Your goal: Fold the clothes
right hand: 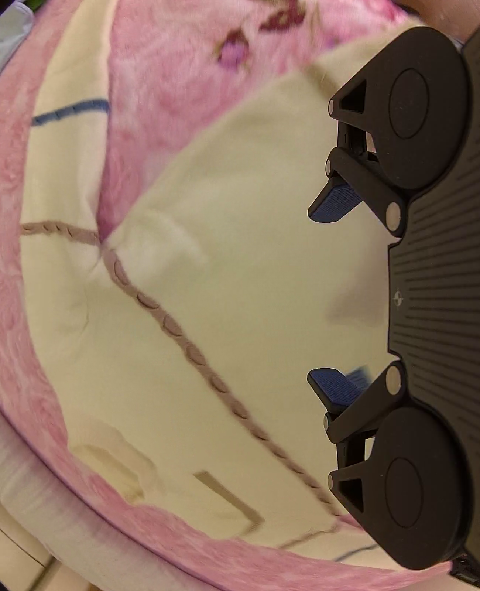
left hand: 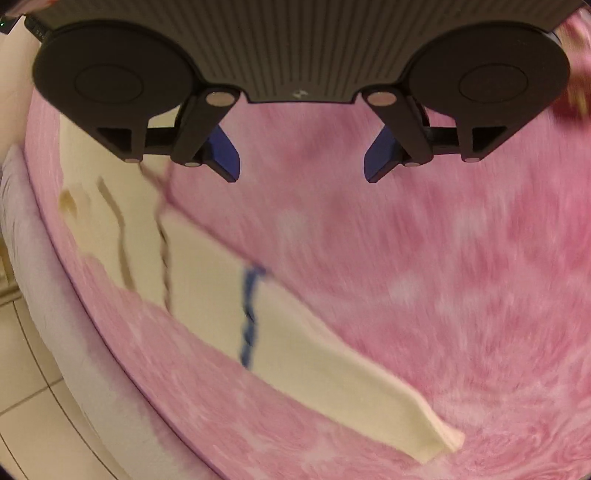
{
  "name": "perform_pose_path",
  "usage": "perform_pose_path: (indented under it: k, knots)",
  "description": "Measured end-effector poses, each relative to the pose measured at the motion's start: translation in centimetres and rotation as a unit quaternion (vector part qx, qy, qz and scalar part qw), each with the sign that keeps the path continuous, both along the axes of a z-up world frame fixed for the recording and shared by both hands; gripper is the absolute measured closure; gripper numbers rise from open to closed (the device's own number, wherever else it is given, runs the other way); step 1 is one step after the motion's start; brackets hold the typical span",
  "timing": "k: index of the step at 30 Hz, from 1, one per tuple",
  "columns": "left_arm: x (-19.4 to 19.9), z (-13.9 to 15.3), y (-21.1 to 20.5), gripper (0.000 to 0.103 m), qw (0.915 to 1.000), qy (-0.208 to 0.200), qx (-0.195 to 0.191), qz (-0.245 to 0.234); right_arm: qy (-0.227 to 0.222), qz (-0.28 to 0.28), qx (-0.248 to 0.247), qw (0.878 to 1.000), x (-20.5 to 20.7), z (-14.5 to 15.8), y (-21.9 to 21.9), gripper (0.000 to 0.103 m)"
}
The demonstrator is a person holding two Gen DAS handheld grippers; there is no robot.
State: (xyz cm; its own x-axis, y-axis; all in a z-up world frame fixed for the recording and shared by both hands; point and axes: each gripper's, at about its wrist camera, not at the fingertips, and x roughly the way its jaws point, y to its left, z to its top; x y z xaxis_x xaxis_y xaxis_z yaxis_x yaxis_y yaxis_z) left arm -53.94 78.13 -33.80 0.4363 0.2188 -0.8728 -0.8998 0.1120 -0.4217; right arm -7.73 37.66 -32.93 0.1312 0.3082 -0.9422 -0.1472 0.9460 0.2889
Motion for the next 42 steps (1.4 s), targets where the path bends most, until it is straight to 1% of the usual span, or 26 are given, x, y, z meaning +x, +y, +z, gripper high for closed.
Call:
perform_pose_path:
  k: [2,6,9,12,14,15,16,17,18,19,20,21,22,24,25,26,28,30,31,32,33,34,35,37,39,42]
  knots:
    - [-1.1,-0.9,2.5,0.032,0.9999,0.002,0.011,0.012,-0.013,-0.003,-0.005,1.000,0.7,-0.6,0.9,0.014]
    - [-4.0,-2.1,6.5,0.032,0.9969,-0.023,0.028,0.069,-0.034,0.002,-0.031,0.999,2.0,-1.4,1.9,0.014]
    - [-5.1,-2.9,8.7,0.032,0.9919,-0.045,0.035,0.114,-0.040,0.008,-0.052,0.998,2.7,-1.9,2.3,0.014]
    - [-5.8,-3.7,10.6,0.031,0.9846,-0.066,0.039,0.157,-0.041,0.018,-0.064,0.997,2.9,-2.2,2.6,0.014]
    - [-5.6,-4.0,11.3,0.031,0.9807,-0.070,0.039,0.178,-0.040,0.027,-0.068,0.997,2.9,-2.4,2.7,0.014]
    - [-5.2,-4.1,11.6,0.031,0.9803,-0.063,0.042,0.182,-0.039,0.032,-0.070,0.996,2.9,-2.5,2.7,0.014]
    - [-4.7,-3.9,11.7,0.033,0.9801,-0.055,0.048,0.185,-0.038,0.035,-0.071,0.996,2.9,-2.5,2.6,0.014]
    - [-4.2,-3.8,11.9,0.051,0.9802,-0.045,0.055,0.185,-0.037,0.038,-0.070,0.996,3.0,-2.6,2.4,0.014]
    - [-3.5,-3.6,12.0,0.070,0.9824,-0.027,0.061,0.174,-0.036,0.039,-0.068,0.996,3.1,-2.8,2.2,0.014]
    - [-3.0,-3.4,12.1,0.101,0.9853,-0.013,0.063,0.158,-0.035,0.039,-0.067,0.996,3.3,-2.8,2.0,0.014]
    - [-2.6,-3.2,12.2,0.099,0.9876,-0.001,0.067,0.142,-0.033,0.040,-0.065,0.997,3.5,-2.9,1.8,0.014]
    - [-2.2,-2.6,12.0,0.099,0.9883,0.005,0.081,0.129,-0.035,0.040,-0.063,0.997,3.7,-2.8,1.5,0.014]
    - [-1.1,-1.5,11.7,0.099,0.9883,0.019,0.109,0.105,-0.037,0.040,-0.061,0.997,4.0,-2.6,1.1,0.015]
    - [1.5,1.0,10.4,0.099,0.9840,0.043,0.166,0.049,-0.042,0.040,-0.057,0.997,4.5,-2.3,0.5,0.014]
    - [3.3,2.7,9.1,0.099,0.9800,0.038,0.195,0.008,-0.044,0.039,-0.056,0.997,4.8,-2.1,0.1,0.014]
    - [5.2,4.3,7.8,0.099,0.9735,0.034,0.224,-0.034,-0.046,0.036,-0.056,0.997,5.1,-1.9,-0.4,0.014]
    - [9.4,7.3,4.3,0.099,0.9540,0.014,0.270,-0.129,-0.049,0.029,-0.054,0.997,5.9,-1.6,-1.3,0.015]
    - [13.9,9.2,0.0,0.099,0.9264,-0.023,0.297,-0.230,-0.054,0.021,-0.050,0.997,6.5,-1.2,-2.0,0.014]
    - [16.1,9.7,-2.2,0.098,0.9103,-0.046,0.304,-0.277,-0.057,0.019,-0.047,0.997,6.9,-1.0,-2.2,0.014]
    - [18.1,9.6,-4.3,0.094,0.8980,-0.069,0.297,-0.317,-0.060,0.017,-0.045,0.997,7.2,-0.8,-2.3,0.014]
    - [20.1,8.9,-6.1,0.091,0.8883,-0.085,0.281,-0.353,-0.062,0.017,-0.042,0.997,7.5,-0.7,-2.5,0.014]
    - [21.7,7.8,-7.7,0.083,0.8815,-0.088,0.262,-0.383,-0.065,0.018,-0.040,0.997,7.8,-0.7,-2.4,0.014]
    - [23.1,6.7,-9.3,0.082,0.8755,-0.090,0.242,-0.408,-0.067,0.020,-0.039,0.997,8.1,-0.6,-2.4,0.014]
    - [24.3,4.0,-11.2,0.082,0.8835,-0.084,0.187,-0.421,-0.068,0.025,-0.034,0.997,8.5,-0.5,-2.5,0.014]
    - [23.7,2.3,-11.5,0.082,0.9000,-0.082,0.142,-0.404,-0.071,0.033,-0.026,0.997,8.9,-0.5,-2.3,0.015]
    - [21.3,1.5,-9.6,0.082,0.9204,-0.059,0.115,-0.369,-0.065,0.050,0.005,0.997,8.8,-0.7,-1.6,0.016]
